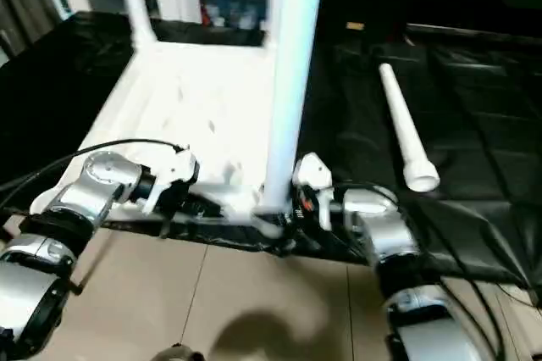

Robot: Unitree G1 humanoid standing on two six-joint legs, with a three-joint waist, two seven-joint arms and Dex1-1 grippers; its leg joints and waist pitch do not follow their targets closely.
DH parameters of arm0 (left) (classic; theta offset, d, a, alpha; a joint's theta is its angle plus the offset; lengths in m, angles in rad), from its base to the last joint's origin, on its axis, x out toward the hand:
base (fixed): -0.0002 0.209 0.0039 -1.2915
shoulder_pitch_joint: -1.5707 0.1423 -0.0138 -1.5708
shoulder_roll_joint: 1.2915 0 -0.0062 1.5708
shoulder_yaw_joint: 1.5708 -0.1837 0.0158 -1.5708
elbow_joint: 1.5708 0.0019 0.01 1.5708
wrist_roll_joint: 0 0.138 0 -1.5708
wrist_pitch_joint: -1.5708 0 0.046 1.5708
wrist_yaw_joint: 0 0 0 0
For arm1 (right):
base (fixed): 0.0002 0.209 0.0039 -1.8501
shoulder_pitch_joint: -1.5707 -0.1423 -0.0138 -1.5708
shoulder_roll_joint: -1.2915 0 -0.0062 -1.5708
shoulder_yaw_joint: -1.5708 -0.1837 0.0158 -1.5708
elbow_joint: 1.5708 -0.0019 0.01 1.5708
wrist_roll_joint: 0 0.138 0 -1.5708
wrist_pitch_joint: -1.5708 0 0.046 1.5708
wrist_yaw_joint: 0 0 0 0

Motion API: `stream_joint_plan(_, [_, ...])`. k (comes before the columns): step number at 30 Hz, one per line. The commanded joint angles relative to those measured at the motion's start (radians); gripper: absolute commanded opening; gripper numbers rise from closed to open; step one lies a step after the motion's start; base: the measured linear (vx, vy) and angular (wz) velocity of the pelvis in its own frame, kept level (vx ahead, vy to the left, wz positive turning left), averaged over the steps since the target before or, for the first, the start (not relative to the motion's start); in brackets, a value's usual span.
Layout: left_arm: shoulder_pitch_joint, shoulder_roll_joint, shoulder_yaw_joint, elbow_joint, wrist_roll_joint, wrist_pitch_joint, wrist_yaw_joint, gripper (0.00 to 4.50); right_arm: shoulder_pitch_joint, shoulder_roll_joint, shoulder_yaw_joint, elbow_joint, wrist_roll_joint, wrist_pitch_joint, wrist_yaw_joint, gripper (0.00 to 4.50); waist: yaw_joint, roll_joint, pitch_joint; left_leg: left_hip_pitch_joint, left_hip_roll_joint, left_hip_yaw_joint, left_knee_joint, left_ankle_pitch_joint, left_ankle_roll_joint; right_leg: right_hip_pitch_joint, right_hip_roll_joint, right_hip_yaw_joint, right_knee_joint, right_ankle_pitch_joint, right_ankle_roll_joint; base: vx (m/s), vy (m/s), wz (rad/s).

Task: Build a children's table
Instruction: Rotate leg to tighten

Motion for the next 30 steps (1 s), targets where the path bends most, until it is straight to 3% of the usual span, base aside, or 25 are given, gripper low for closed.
stream_joint_plan(1, [-0.027, -0.041, 0.016, 0.013, 0.002, 0.026, 0.118, 0.0, -0.024, 0.046, -0.011, 0.022, 0.012, 0.009, -0.097, 2.74, -0.003, -0.002, -0.064, 0.024, 0.054, -0.017, -0.078, -0.183, 0.037, 0.041, -0.08, 0.057, -0.073, -0.081, -0.273, 0.0, 0.0, 0.0])
stream_joint_plan(2, [-0.042, -0.091, 0.036, 0.031, 0.004, 0.063, 0.26, 0.0, -0.046, 0.092, -0.064, 0.073, 0.011, 0.024, -0.299, 2.74, -0.009, -0.004, -0.065, 0.022, 0.052, -0.016, -0.078, -0.172, 0.028, 0.043, -0.079, 0.058, -0.073, -0.079, -0.27, 0.0, 0.0, 0.0])
stream_joint_plan(6, [-0.051, -0.168, 0.042, 0.038, 0.017, 0.103, 0.423, 0.0, -0.058, 0.153, -0.072, 0.127, -0.043, -0.002, -0.553, 2.74, -0.017, -0.006, -0.066, 0.021, 0.044, -0.015, -0.075, -0.138, 0.03, 0.045, -0.076, 0.059, -0.076, -0.052, -0.257, 0.0, 0.0, 0.0])
stream_joint_plan(10, [-0.048, -0.209, 0.034, 0.038, 0.027, 0.105, 0.479, 0.0, -0.058, 0.195, -0.065, 0.145, -0.081, -0.032, -0.649, 2.74, -0.015, -0.004, -0.068, 0.018, 0.042, -0.015, -0.071, -0.102, 0.061, 0.047, -0.075, 0.058, -0.073, 0.001, -0.252, 0.0, 0.0, 0.0])
stream_joint_plan(12, [-0.048, -0.216, 0.032, 0.041, 0.031, 0.105, 0.493, 0.0, -0.063, 0.204, -0.069, 0.157, -0.088, -0.041, -0.669, 3.3, -0.014, -0.004, -0.068, 0.018, 0.042, -0.014, -0.071, -0.108, 0.074, 0.048, -0.073, 0.057, -0.073, 0.004, -0.25, 0.0, 0.0, 0.0])
stream_joint_plan(15, [-0.047, -0.217, 0.023, 0.036, 0.033, 0.083, 0.468, 0.0, -0.064, 0.212, -0.071, 0.162, -0.088, -0.088, -0.651, 3.49, -0.016, 0.0, -0.066, 0.019, 0.044, -0.015, -0.075, -0.147, 0.07, 0.046, -0.075, 0.057, -0.079, -0.038, -0.245, 0.0, 0.0, 0.0])
stream_joint_plan(16, [-0.047, -0.217, 0.023, 0.036, 0.033, 0.083, 0.468, 0.0, -0.064, 0.212, -0.071, 0.162, -0.088, -0.088, -0.651, 3.78, -0.016, 0.0, -0.066, 0.019, 0.044, -0.015, -0.075, -0.147, 0.07, 0.046, -0.075, 0.057, -0.079, -0.038, -0.245, 0.0, 0.0, 0.0])
stream_joint_plan(20, [-0.031, -0.178, 0.01, 0.013, 0.02, 0.042, 0.35, 0.0, -0.062, 0.167, -0.055, 0.138, -0.067, -0.103, -0.519, 3.97, -0.016, -0.002, -0.068, 0.016, 0.042, -0.015, -0.073, -0.143, 0.081, 0.051, -0.074, 0.057, -0.076, -0.014, -0.248, 0.0, 0.0, 0.0])
stream_joint_plan(23, [-0.019, -0.145, 0.002, 0.001, 0.013, 0.024, 0.262, 0.0, -0.053, 0.124, -0.033, 0.109, -0.045, -0.087, -0.375, 3.97, -0.013, -0.001, -0.07, 0.012, 0.043, -0.015, -0.068, -0.111, 0.114, 0.055, -0.071, 0.054, -0.067, 0.055, -0.262, 0.0, 0.0, 0.0])
stream_joint_plan(24, [-0.01, -0.116, -0.004, -0.006, 0.005, 0.006, 0.186, 0.0, -0.037, 0.09, -0.007, 0.07, -0.025, -0.075, -0.238, 3.97, -0.012, 0.0, -0.069, 0.011, 0.044, -0.013, -0.066, -0.109, 0.125, 0.054, -0.07, 0.053, -0.066, 0.068, -0.265, 0.0, 0.0, 0.0])
stream_joint_plan(30, [0.008, -0.048, -0.021, -0.033, -0.02, -0.016, -0.025, 0.0, 0.012, -0.002, 0.09, -0.026, -0.009, -0.054, 0.078, 3.97, -0.005, -0.001, -0.07, 0.015, 0.05, -0.012, -0.064, -0.119, 0.143, 0.048, -0.071, 0.052, -0.064, 0.064, -0.286, 0.0, 0.0, 0.0])
